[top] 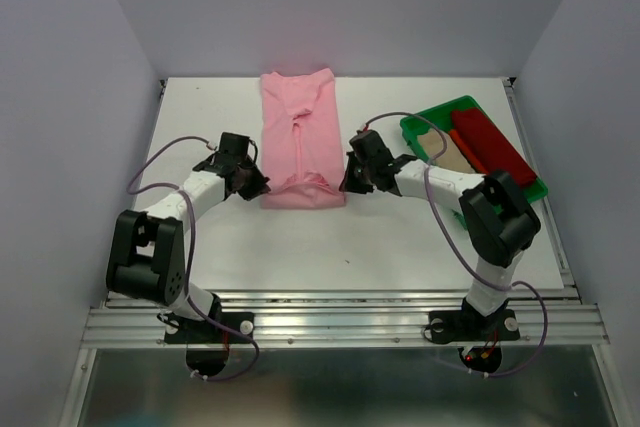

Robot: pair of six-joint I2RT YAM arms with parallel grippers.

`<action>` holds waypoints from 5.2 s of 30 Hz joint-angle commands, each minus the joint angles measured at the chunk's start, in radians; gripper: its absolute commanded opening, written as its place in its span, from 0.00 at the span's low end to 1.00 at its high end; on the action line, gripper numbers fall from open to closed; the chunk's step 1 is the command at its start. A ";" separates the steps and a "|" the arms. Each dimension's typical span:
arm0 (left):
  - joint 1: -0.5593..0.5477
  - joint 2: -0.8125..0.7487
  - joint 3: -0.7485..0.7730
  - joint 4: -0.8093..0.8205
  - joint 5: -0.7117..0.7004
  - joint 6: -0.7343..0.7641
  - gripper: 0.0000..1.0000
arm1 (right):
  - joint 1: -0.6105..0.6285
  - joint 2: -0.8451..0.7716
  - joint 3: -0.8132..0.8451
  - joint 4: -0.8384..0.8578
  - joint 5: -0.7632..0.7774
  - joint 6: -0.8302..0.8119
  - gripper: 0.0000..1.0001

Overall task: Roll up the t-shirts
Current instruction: Roll the T-shirt to the center of the board.

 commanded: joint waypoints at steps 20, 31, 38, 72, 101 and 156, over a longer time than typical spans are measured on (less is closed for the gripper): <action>-0.006 -0.075 -0.040 -0.028 0.010 0.036 0.00 | 0.023 -0.099 -0.053 0.006 -0.027 -0.001 0.03; -0.005 0.010 0.026 -0.017 0.008 0.047 0.00 | 0.023 -0.004 0.054 0.003 0.011 -0.009 0.04; -0.005 0.005 0.049 -0.006 -0.001 0.054 0.20 | 0.023 0.007 0.085 0.000 0.046 -0.009 0.21; -0.083 -0.098 -0.026 -0.032 0.021 0.258 0.00 | 0.121 0.018 0.069 0.019 0.000 -0.026 0.01; -0.103 0.063 0.078 0.040 -0.025 0.240 0.00 | 0.081 0.158 0.298 -0.037 0.109 -0.074 0.01; -0.062 0.234 0.173 0.038 -0.160 0.183 0.00 | 0.000 0.151 0.142 -0.026 0.074 -0.113 0.01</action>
